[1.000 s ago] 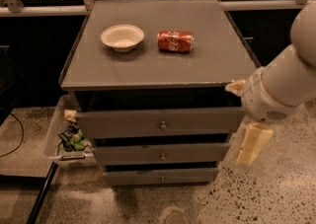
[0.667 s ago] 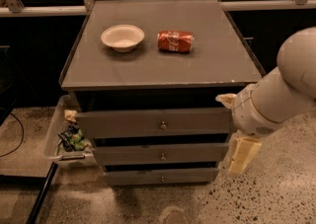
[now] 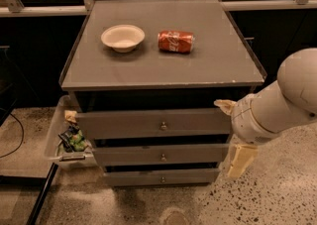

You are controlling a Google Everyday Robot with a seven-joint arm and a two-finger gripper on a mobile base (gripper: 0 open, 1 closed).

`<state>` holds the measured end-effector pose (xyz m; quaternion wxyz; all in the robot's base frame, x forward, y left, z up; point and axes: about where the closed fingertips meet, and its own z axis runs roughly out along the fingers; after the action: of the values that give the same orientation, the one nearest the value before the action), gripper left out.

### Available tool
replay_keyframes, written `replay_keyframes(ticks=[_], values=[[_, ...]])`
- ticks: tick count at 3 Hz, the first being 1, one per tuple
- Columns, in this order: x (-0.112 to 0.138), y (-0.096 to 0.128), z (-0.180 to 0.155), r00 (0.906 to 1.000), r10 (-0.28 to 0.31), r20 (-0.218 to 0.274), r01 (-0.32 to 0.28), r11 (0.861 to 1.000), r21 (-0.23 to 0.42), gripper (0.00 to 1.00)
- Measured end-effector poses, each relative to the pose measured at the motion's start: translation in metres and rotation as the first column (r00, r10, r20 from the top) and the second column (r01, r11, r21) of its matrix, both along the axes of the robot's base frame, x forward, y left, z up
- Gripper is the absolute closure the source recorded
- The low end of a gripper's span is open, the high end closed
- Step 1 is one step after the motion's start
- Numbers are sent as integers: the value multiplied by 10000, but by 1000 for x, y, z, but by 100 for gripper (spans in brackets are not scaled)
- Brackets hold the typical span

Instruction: Open top drawer

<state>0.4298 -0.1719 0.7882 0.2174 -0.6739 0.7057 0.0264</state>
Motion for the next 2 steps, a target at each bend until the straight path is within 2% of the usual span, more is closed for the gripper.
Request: replay_keyframes(ticks=[1, 2], values=[[1, 3, -2, 10000, 92, -23, -92, 10000, -19, 0], [17, 7, -12, 9983, 419, 404, -415, 9991, -97, 0]])
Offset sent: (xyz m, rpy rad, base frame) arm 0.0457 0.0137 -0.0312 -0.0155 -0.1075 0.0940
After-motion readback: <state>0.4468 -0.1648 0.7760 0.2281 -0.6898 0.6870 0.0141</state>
